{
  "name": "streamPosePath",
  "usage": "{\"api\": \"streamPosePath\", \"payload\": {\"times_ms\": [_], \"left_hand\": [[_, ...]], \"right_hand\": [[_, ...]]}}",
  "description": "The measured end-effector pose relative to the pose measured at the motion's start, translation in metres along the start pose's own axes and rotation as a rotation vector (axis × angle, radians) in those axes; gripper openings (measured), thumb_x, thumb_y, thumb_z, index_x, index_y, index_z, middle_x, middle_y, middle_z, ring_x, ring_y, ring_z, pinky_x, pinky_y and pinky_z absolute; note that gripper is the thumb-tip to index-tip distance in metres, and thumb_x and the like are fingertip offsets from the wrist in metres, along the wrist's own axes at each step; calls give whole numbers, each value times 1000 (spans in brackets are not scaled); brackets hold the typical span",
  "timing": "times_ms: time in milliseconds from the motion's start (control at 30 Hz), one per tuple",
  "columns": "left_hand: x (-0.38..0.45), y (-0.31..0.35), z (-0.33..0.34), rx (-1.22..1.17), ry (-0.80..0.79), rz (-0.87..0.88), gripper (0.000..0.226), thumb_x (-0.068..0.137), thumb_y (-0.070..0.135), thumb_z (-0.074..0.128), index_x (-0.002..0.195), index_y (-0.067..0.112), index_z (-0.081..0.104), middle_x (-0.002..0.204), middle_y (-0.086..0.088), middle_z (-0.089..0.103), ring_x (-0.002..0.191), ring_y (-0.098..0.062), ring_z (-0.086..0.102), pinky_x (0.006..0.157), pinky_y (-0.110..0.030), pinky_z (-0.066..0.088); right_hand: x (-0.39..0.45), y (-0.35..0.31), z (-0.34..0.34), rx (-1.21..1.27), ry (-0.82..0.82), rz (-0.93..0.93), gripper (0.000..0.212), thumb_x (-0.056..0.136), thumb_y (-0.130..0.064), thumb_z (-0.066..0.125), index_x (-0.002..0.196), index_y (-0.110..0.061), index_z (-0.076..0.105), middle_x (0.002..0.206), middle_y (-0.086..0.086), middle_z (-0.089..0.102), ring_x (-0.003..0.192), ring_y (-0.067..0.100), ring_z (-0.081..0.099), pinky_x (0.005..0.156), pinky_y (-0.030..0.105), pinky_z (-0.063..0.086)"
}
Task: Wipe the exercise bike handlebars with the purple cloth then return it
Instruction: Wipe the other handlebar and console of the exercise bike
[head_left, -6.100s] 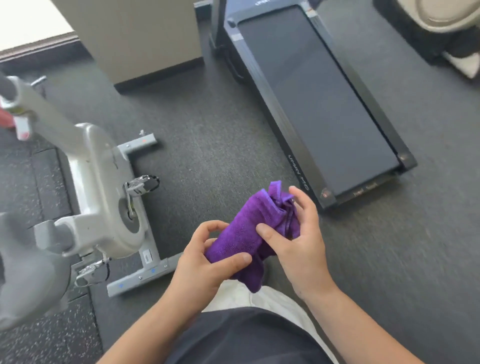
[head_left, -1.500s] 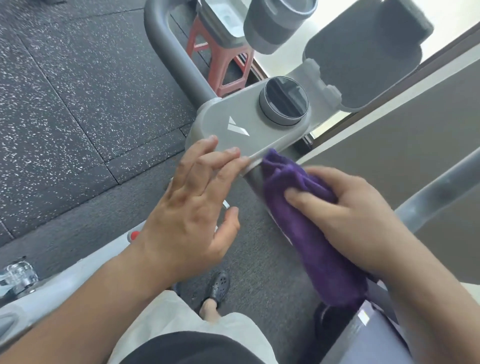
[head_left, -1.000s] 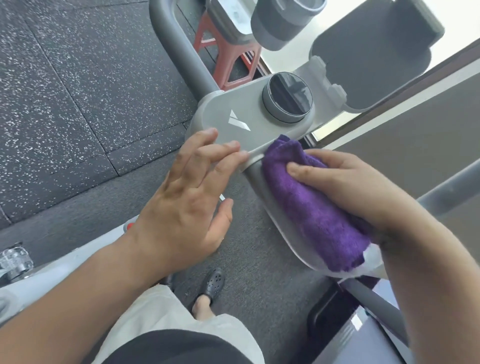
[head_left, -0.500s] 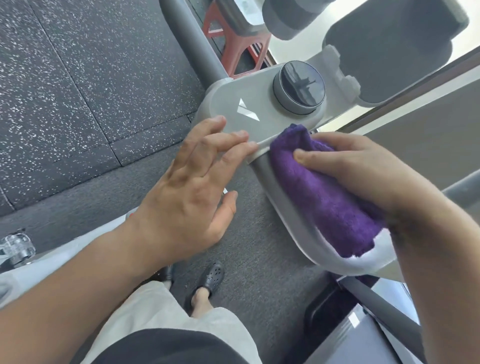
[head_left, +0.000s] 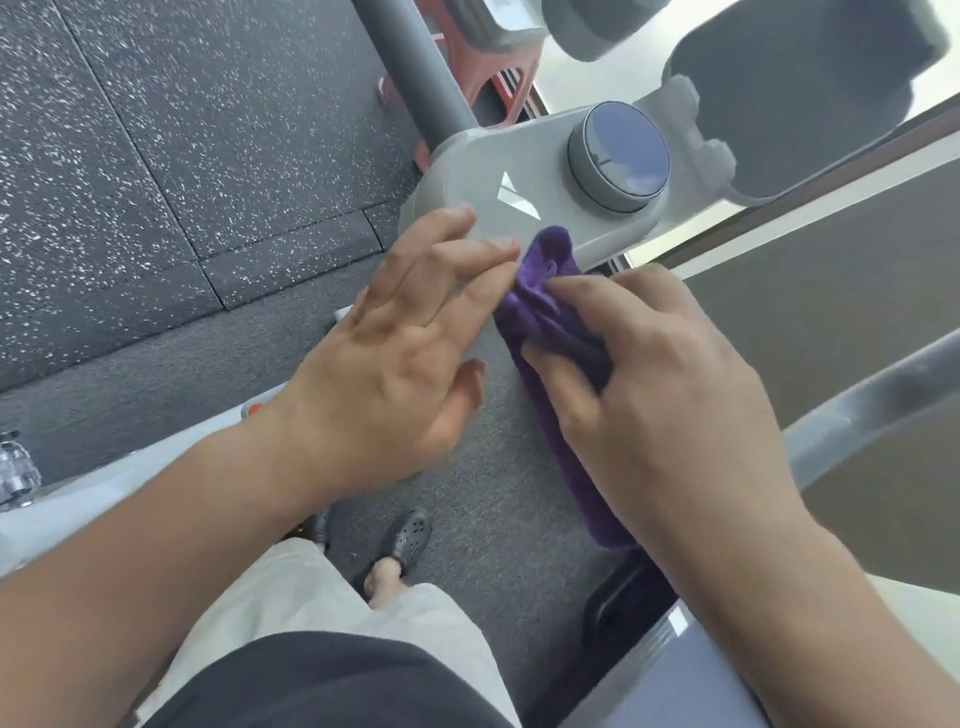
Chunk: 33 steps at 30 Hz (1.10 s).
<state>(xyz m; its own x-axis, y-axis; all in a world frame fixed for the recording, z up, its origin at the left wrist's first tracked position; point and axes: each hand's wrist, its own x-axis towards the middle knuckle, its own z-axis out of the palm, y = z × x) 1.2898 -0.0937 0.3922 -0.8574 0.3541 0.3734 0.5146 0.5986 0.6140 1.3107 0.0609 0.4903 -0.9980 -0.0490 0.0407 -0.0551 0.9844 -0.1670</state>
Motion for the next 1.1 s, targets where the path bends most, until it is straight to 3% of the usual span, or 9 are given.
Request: {"api": "streamPosePath", "payload": {"times_ms": [167, 267, 433, 567, 633, 767, 933, 1000, 1100], "left_hand": [[-1, -1, 2, 2, 11, 12, 65, 81, 9, 68, 143, 4, 50, 144, -16, 49, 146, -34, 29, 123, -46, 26], [-1, -2, 2, 4, 11, 15, 63, 82, 12, 64, 143, 5, 49, 144, -15, 49, 146, -32, 27, 124, -44, 24], [-2, -4, 3, -14, 15, 26, 62, 82, 13, 63, 143, 5, 49, 143, -16, 49, 146, -35, 29, 123, -45, 26], [-1, -3, 4, -18, 15, 27, 63, 83, 14, 63, 144, 5, 47, 145, -17, 47, 146, -35, 27, 120, -51, 31], [-2, -2, 3, -9, 12, 23, 64, 83, 14, 62, 144, 5, 47, 145, -17, 47, 146, -35, 26, 120, -51, 30], [-1, 3, 1, 4, 12, 5, 63, 83, 14, 62, 143, 4, 47, 145, -18, 47, 146, -37, 27, 123, -47, 25], [-2, 8, 3, 19, 34, -21, 59, 85, 20, 58, 142, 8, 48, 145, -17, 45, 146, -37, 26, 122, -50, 26], [-5, 8, 4, 30, 52, -5, 58, 86, 20, 59, 142, 8, 49, 145, -19, 45, 146, -36, 26, 123, -47, 23], [-6, 9, 6, 54, 79, 11, 55, 86, 18, 62, 139, 8, 52, 143, -22, 46, 144, -38, 26, 123, -48, 23]], "right_hand": [[-36, 15, -3, -29, -3, -1, 33, 86, -42, 63, 118, -36, 70, 108, -3, 62, 84, 24, 66, 58, 39, 57], [-58, 27, -7, -31, 6, 51, 34, 84, -41, 68, 118, -40, 69, 109, -7, 61, 86, 15, 59, 58, 33, 54], [-94, 47, -11, 32, 21, 133, 35, 85, -35, 74, 119, -38, 70, 111, -8, 59, 90, 9, 56, 66, 31, 51], [-112, 60, -18, 103, 59, 199, 36, 84, -29, 77, 114, -45, 67, 107, -8, 59, 96, -8, 54, 76, 5, 39], [-114, 61, -19, 133, 74, 244, 36, 82, -28, 79, 112, -45, 68, 105, -9, 59, 97, -17, 52, 77, -2, 35], [-96, 42, -13, 185, 38, 258, 30, 89, -53, 63, 114, -41, 73, 105, -12, 60, 95, -4, 55, 78, 2, 38], [-80, 19, 7, 125, 48, 192, 36, 86, -37, 70, 122, -41, 68, 111, -8, 56, 93, 10, 57, 75, 32, 52], [-90, 27, 6, 150, 59, 205, 37, 86, -34, 73, 122, -40, 69, 112, -8, 57, 94, 7, 56, 77, 32, 53], [-103, 55, -14, 278, 54, 296, 30, 85, -38, 70, 114, -46, 71, 105, -15, 60, 98, 1, 59, 83, 16, 47]]}}
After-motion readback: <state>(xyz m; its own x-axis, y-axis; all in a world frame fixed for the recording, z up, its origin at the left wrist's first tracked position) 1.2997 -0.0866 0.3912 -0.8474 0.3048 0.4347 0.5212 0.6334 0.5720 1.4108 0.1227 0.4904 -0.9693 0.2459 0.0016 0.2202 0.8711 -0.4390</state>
